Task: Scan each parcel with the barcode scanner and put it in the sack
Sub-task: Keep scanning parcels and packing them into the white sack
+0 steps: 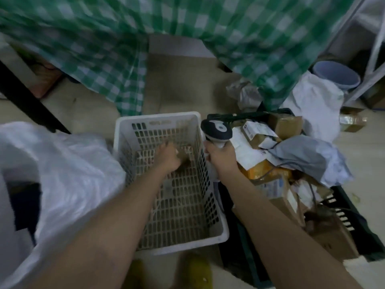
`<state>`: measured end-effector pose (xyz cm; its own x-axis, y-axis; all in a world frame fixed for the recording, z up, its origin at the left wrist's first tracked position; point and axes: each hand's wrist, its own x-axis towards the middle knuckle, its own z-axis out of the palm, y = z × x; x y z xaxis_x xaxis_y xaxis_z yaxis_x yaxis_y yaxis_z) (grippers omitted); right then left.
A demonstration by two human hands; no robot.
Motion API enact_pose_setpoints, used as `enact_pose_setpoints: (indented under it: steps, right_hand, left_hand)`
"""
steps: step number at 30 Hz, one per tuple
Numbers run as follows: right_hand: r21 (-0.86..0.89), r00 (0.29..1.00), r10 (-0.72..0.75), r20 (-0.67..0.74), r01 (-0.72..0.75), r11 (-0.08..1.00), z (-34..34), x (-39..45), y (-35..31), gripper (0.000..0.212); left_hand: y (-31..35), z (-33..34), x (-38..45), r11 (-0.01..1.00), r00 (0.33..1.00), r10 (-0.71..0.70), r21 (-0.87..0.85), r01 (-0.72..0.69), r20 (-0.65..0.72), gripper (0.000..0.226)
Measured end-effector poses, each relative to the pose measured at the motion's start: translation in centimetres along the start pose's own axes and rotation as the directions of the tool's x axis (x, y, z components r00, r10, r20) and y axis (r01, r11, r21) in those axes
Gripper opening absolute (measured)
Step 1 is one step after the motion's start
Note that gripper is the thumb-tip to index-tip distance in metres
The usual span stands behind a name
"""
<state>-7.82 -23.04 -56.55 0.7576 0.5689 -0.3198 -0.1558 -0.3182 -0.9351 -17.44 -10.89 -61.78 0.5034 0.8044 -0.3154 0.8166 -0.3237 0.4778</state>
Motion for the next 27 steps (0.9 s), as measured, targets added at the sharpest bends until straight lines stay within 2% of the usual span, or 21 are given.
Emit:
enact_pose_setpoints:
  steps: [4,7,11,14,16,19,21,24,27]
  right_hand:
    - [-0.072,1.000,-0.016,0.001,0.016,0.997,3.4,4.7,2.7,0.012]
    - [-0.049,1.000,-0.008,0.015,0.009,0.999,5.0,7.8,4.0,0.017]
    - [-0.077,1.000,-0.011,0.020,0.013,0.997,5.6,10.1,5.1,0.013]
    - [-0.053,0.999,0.021,0.045,-0.018,0.998,5.9,10.9,5.8,0.018]
    - [-0.028,0.996,0.057,0.067,-0.055,0.998,5.8,10.7,5.8,0.012]
    - [0.004,0.995,0.072,0.073,-0.073,0.997,5.2,9.9,5.3,0.014]
    - [0.059,0.996,0.074,0.045,-0.077,0.995,4.5,8.5,4.2,0.005]
    - [0.124,0.992,0.121,0.045,-0.125,0.984,2.9,5.5,2.4,0.026]
    - [0.162,0.992,0.125,0.031,-0.129,0.978,0.6,1.3,1.1,0.035]
  left_hand:
    - [-3.9,4.7,6.5,0.996,0.997,-0.062,0.058,0.060,0.036,0.097]
    - [-6.1,7.9,10.2,0.995,0.999,-0.034,0.098,0.033,0.016,0.107]
    - [-7.2,10.3,12.9,0.980,0.994,-0.066,0.193,0.049,0.082,0.139]
    - [-7.4,11.3,13.5,0.965,0.998,-0.051,0.260,0.041,0.035,0.140]
    - [-7.5,11.4,13.0,0.962,0.999,-0.038,0.269,0.044,-0.026,0.137]
    - [-7.1,9.8,10.9,0.978,0.993,-0.068,0.191,0.085,-0.096,0.131]
    - [-6.8,7.7,8.5,0.990,0.985,-0.128,0.037,0.133,-0.112,0.131]
    - [-5.3,4.0,4.0,0.972,0.980,-0.162,-0.188,0.138,-0.119,0.129]
    - [-2.2,0.5,-1.6,0.947,0.987,-0.090,-0.319,0.044,-0.131,0.126]
